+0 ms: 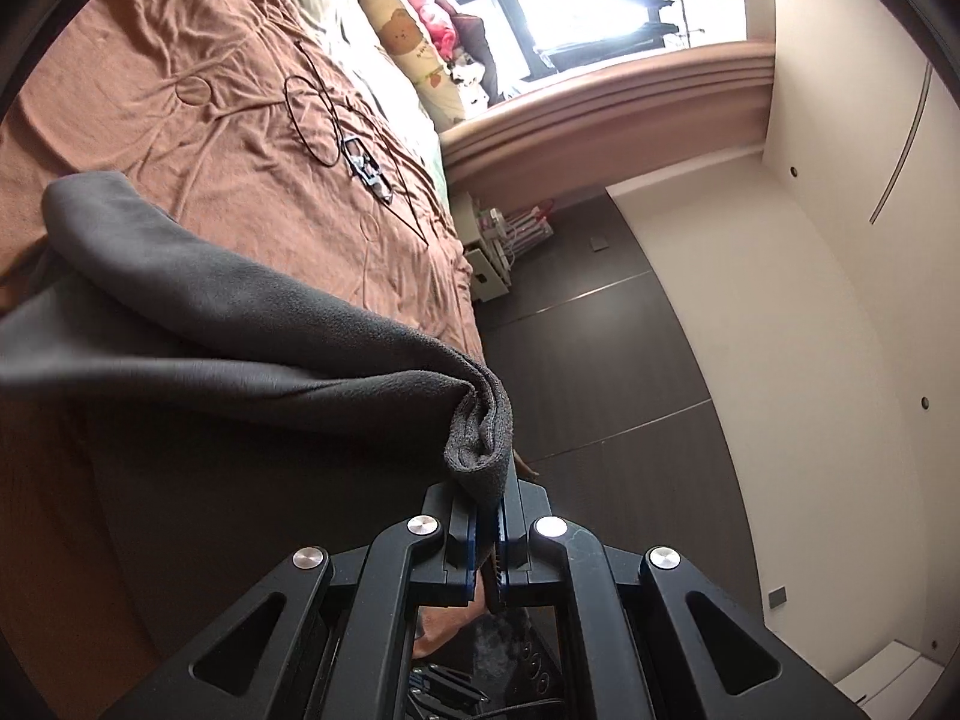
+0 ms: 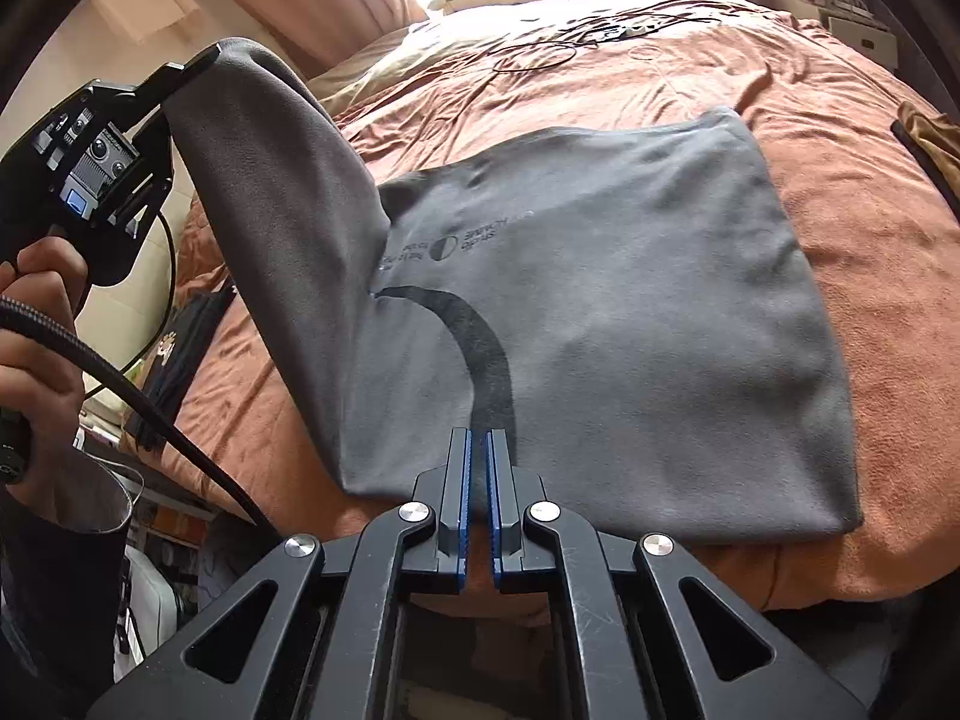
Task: Fold small clothes
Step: 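Lift the held shirt with both grippers and fold it over onto itself, then open both grippers and release the folded shirt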
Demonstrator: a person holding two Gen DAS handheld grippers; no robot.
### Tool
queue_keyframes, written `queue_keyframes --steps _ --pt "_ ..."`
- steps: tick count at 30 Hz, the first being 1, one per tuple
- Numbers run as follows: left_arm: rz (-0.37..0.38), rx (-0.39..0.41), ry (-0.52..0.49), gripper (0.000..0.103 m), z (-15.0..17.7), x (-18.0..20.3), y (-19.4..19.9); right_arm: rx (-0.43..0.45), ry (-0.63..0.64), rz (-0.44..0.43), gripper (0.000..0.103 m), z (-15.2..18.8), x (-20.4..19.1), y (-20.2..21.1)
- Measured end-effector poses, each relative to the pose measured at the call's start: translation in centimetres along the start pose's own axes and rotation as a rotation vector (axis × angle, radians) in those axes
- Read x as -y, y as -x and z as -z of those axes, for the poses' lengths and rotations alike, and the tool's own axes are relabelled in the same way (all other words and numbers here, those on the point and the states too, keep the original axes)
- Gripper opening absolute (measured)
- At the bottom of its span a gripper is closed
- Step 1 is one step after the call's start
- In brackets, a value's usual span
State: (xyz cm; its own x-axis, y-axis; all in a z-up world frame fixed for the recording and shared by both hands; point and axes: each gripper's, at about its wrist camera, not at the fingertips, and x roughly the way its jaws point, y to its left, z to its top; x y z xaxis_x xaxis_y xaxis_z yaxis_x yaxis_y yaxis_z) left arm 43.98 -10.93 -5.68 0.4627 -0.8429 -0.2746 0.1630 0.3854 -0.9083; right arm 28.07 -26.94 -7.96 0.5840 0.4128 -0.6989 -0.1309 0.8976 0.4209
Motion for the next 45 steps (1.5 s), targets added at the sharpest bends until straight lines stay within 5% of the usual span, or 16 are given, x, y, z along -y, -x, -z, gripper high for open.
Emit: queue_keyframes --steps 5,9,13,15,17,19,35,39,45 --pt "-0.004 -0.071 -0.017 0.003 1.8 0.9 -3.9 0.015 -0.03 -0.004 0.005 0.3 1.6 1.3" --pt "-0.01 -0.14 -0.028 0.003 3.9 1.5 -7.1 0.018 -0.067 -0.005 0.038 0.8 3.1 2.1" --pt "-0.06 -0.204 -0.048 0.005 5.6 1.7 -9.9 0.029 -0.079 0.017 0.04 1.3 3.9 2.9" --pt "-0.1 -0.246 -0.049 0.023 6.3 1.4 -11.1 0.032 -0.091 0.016 0.056 1.5 4.4 3.2" --pt "-0.099 -0.26 -0.03 0.064 6.9 0.8 -11.4 0.041 -0.097 0.023 0.062 1.5 5.0 3.5" --pt "-0.115 -0.235 -0.025 0.079 7.0 0.2 -10.8 0.036 -0.098 0.027 0.062 1.5 5.3 3.7" --pt "-0.385 -0.143 0.021 0.079 7.1 -7.4 -3.0 -0.058 0.033 0.111 0.061 -5.4 5.7 -0.5" --pt "-0.449 -0.139 0.039 0.079 7.8 -9.3 -1.8 -0.097 0.082 0.132 0.052 -7.2 4.9 -2.3" --pt "-0.503 -0.161 0.092 0.076 9.2 -12.2 -1.1 -0.192 0.187 0.179 0.051 -8.8 3.6 -6.0"
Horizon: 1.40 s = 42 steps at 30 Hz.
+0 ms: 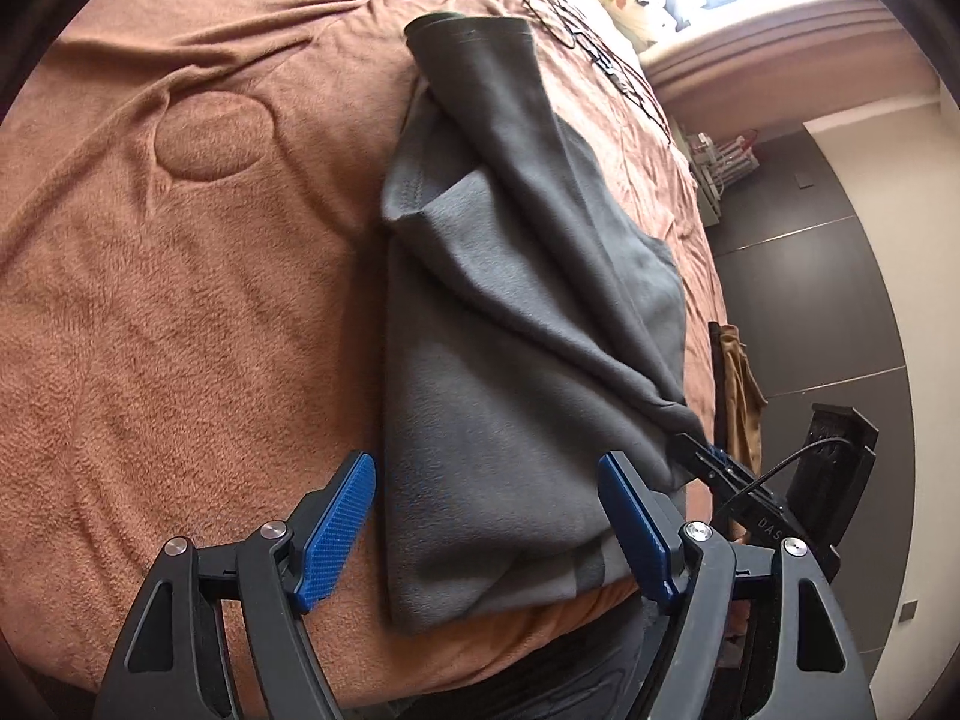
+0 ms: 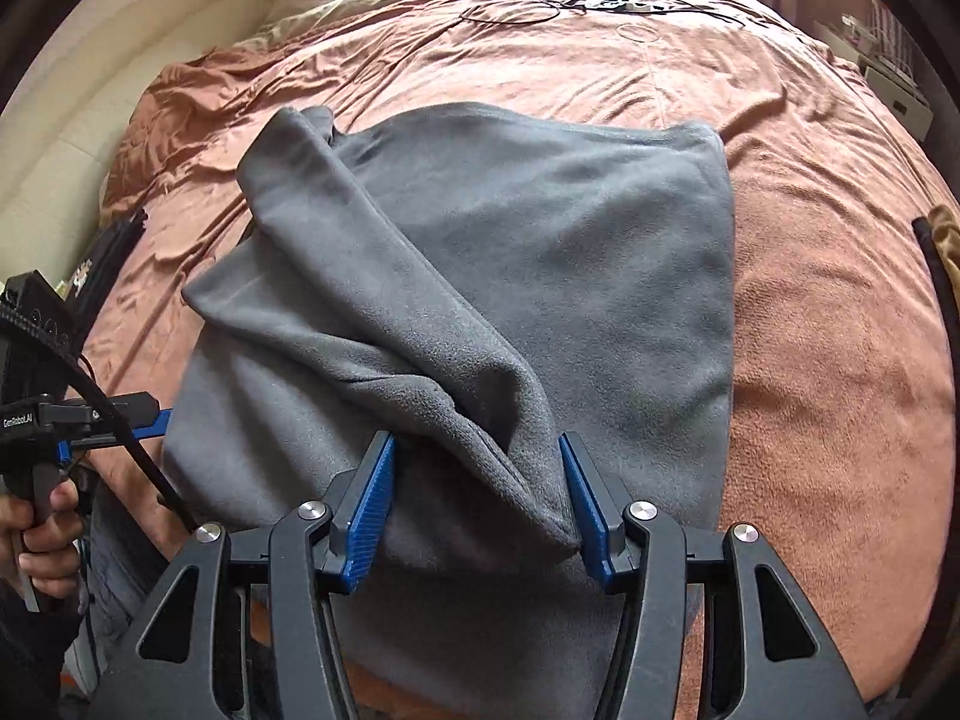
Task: Fold small clothes
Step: 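Open both grippers and release the folded shirt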
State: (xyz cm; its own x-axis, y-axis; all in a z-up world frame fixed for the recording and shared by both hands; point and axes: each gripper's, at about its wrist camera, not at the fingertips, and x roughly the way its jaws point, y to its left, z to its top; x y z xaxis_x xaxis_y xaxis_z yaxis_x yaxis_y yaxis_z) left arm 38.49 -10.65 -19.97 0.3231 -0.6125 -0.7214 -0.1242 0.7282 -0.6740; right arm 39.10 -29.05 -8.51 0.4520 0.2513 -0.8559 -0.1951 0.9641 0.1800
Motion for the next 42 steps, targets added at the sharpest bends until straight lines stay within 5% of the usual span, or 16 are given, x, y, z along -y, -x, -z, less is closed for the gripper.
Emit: queue_keyframes --steps 6,9,22,37,42 --pt "-0.046 -0.02 -0.013 0.065 0.8 -0.5 -0.9 0.013 -0.031 0.006 0.012 -2.0 0.2 -0.4" --pt "-0.067 -0.033 -0.048 0.065 1.0 0.2 -1.1 0.045 -0.059 -0.003 0.008 -1.7 0.6 0.3" --pt "-0.129 -0.052 -0.108 0.059 1.6 2.6 -2.4 0.152 -0.109 -0.01 0.005 3.4 1.5 5.6" --pt "-0.166 -0.075 -0.185 0.059 2.5 5.7 -4.9 0.117 -0.228 -0.035 0.005 9.2 4.6 6.3" --pt "-0.16 -0.079 -0.187 0.058 2.4 5.7 -5.3 0.086 -0.172 0.017 0.006 9.5 3.4 5.7"
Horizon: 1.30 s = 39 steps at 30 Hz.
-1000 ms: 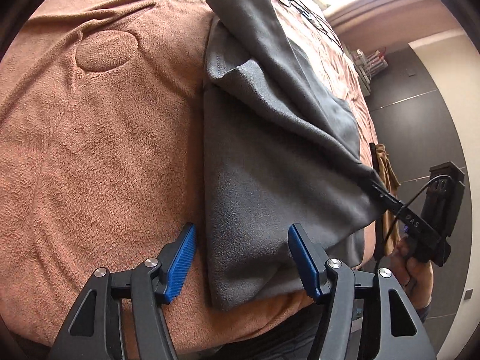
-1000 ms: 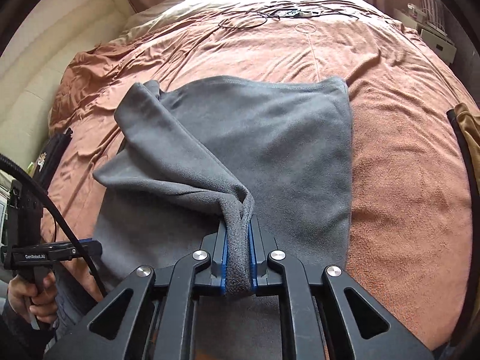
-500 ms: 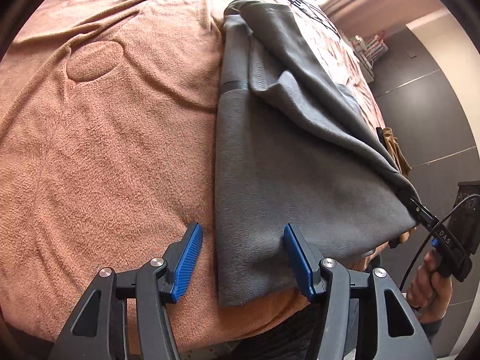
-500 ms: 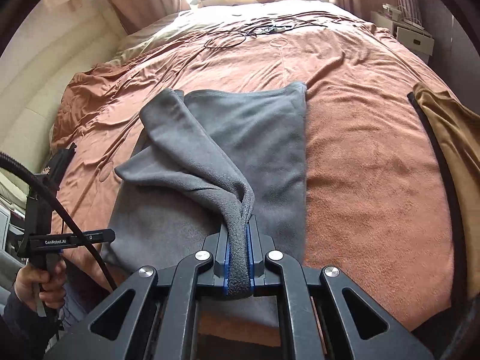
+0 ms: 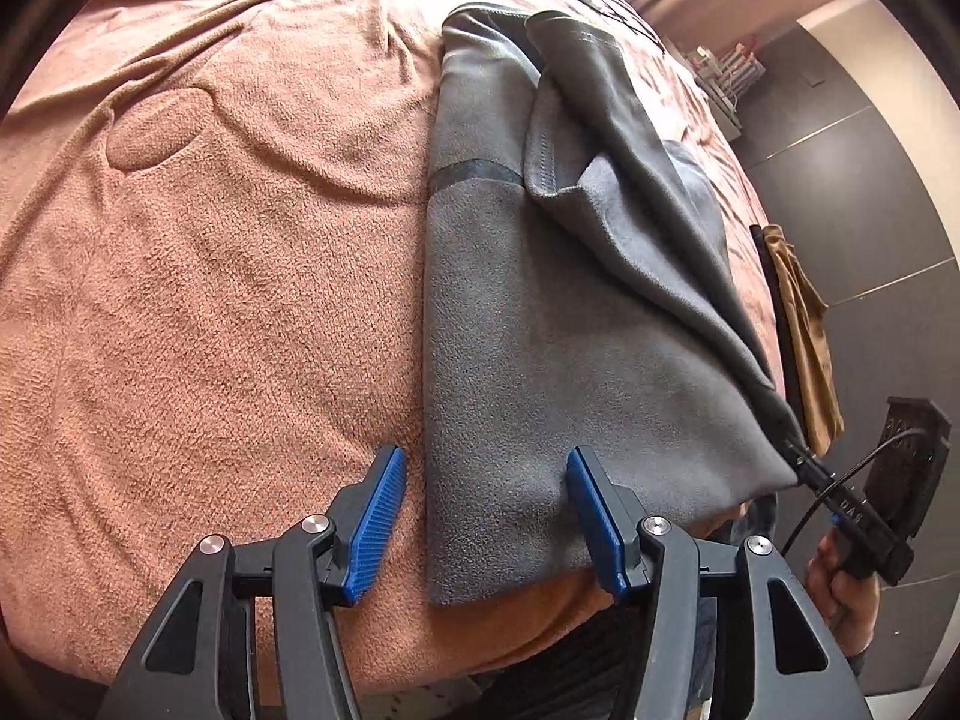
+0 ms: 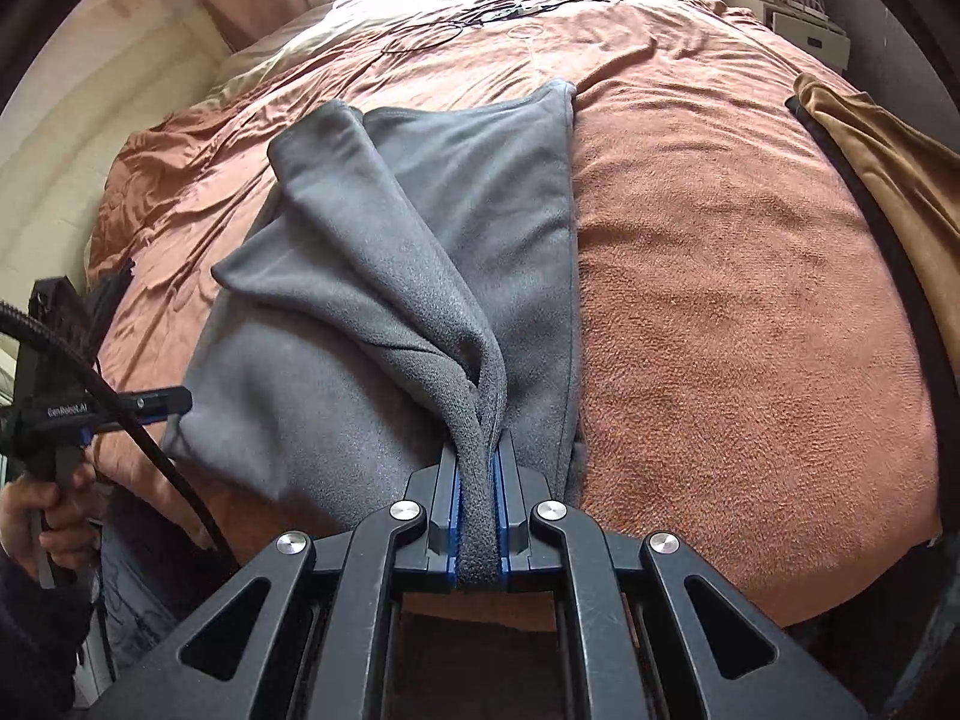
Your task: Fold small clothes
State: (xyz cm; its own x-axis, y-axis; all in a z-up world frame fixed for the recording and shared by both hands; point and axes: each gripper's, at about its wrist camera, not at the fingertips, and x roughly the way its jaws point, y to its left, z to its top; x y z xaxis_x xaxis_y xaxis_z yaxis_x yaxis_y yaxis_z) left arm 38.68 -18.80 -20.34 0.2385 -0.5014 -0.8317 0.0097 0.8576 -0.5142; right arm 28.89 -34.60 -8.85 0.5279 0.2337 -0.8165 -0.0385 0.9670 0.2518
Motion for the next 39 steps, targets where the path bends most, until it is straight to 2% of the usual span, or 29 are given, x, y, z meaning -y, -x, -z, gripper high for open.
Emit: queue_keyframes --steps 2,4,5,6,8,13,19,30,39 --pt "0.014 0.004 0.011 0.058 0.0 -0.4 0.2 -0.012 0.017 -0.025 0.008 -0.4 -0.4 0.4" --pt "0.024 0.013 0.018 0.058 -0.2 -0.9 0.6 -0.004 0.022 -0.057 0.026 -1.1 -0.6 1.1" --pt "0.028 0.021 0.023 0.058 -0.4 -1.0 0.8 0.008 0.024 -0.068 0.047 -1.6 -0.5 1.5" --pt "0.035 0.03 0.028 0.058 -0.6 -1.1 0.9 0.028 0.027 -0.076 0.058 -2.0 -0.5 1.8" --pt "0.054 0.051 0.035 0.058 -1.1 -1.3 1.3 0.06 0.044 -0.084 0.058 -2.8 -0.5 2.4" --pt "0.073 0.087 0.055 0.058 -2.8 -1.7 1.6 0.072 0.048 -0.118 0.058 -5.8 -0.5 1.6" --pt "0.077 0.095 0.069 0.058 -5.2 -2.4 1.4 0.033 0.055 -0.139 0.058 -10.0 -1.4 -2.2" --pt "0.086 0.101 0.077 0.058 -9.7 -3.7 0.7 -0.016 0.204 -0.189 0.057 -18.2 -5.3 -9.8" --pt "0.088 0.107 0.082 0.058 -13.6 -3.9 -1.1 -0.071 0.284 -0.184 0.053 -22.2 -7.8 -15.8"
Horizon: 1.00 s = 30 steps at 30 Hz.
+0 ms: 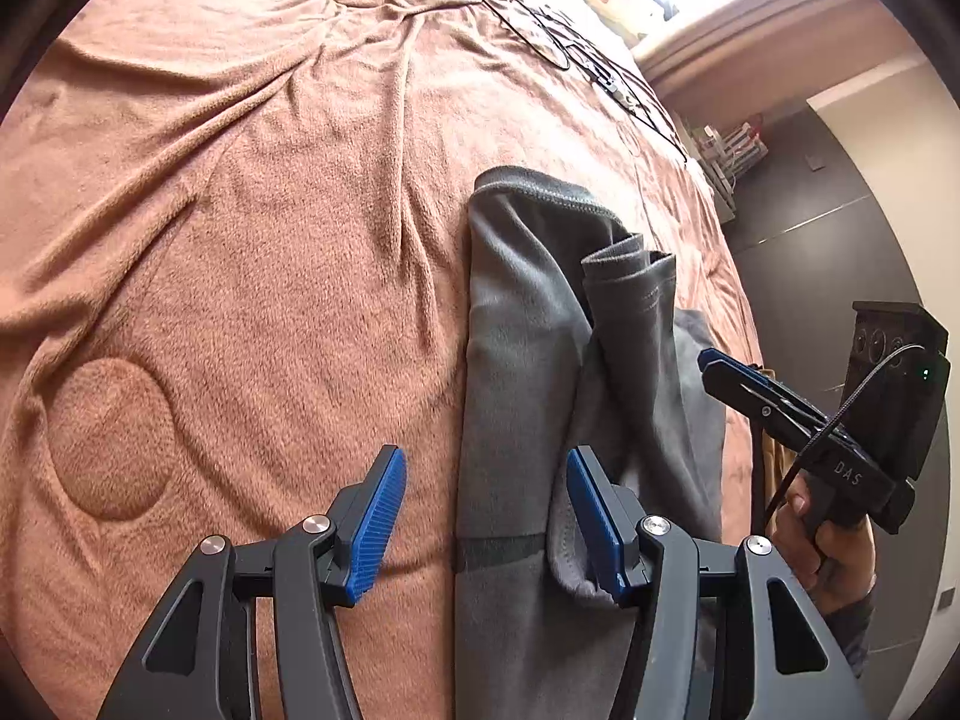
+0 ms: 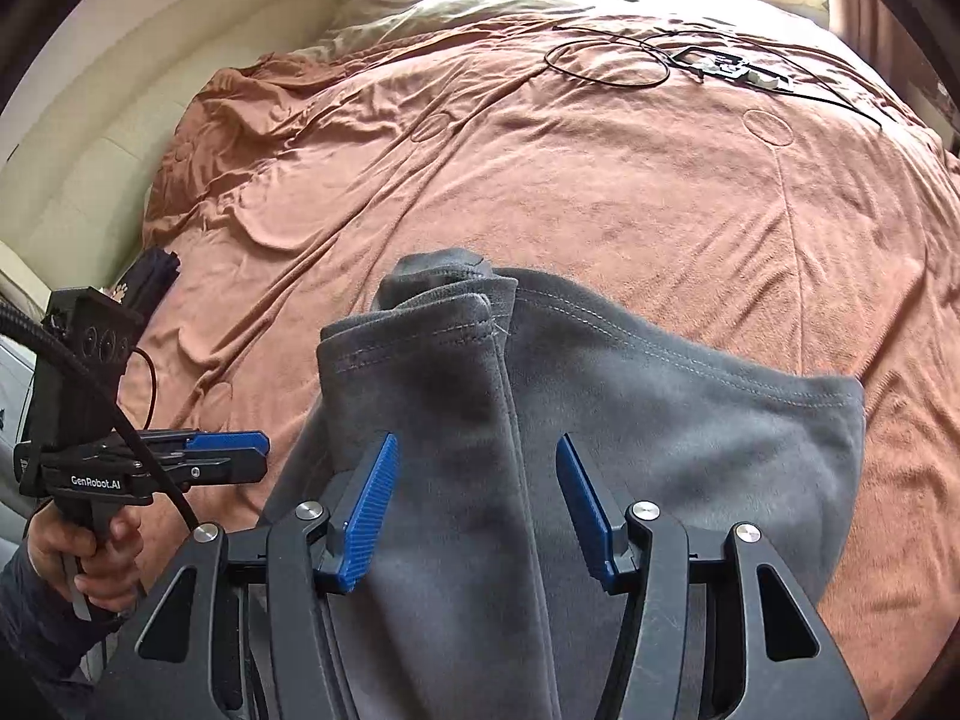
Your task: Fold small clothes
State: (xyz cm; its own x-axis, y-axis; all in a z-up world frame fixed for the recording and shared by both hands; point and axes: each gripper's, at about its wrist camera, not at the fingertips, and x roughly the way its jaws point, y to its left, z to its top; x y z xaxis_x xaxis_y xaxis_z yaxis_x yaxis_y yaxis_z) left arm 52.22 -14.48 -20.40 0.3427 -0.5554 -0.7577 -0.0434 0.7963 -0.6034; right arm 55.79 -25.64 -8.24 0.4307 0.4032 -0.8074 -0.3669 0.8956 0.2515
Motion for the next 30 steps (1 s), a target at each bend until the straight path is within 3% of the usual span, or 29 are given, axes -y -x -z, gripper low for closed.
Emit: queue_keyframes --steps 5,6,12,23,30 --pt "-0.007 -0.004 -0.014 0.058 -1.4 0.2 -1.0 -0.032 -0.008 -0.027 0.053 -1.5 0.2 -2.6" --pt "-0.008 -0.005 -0.014 0.058 -1.6 0.2 -1.2 -0.037 -0.01 -0.037 0.049 -1.7 0.3 -3.1" --pt "-0.022 -0.005 -0.007 0.056 -2.9 0.2 -2.3 -0.027 -0.025 -0.077 0.004 -2.3 0.5 -4.0" --pt "-0.058 -0.003 -0.03 0.056 -3.3 1.2 -2.7 0.091 -0.088 0.041 0.001 -1.0 3.8 2.3" --pt "-0.071 -0.001 -0.042 0.056 -3.2 1.8 -2.8 0.117 -0.164 0.175 0.001 -0.1 6.4 4.6"
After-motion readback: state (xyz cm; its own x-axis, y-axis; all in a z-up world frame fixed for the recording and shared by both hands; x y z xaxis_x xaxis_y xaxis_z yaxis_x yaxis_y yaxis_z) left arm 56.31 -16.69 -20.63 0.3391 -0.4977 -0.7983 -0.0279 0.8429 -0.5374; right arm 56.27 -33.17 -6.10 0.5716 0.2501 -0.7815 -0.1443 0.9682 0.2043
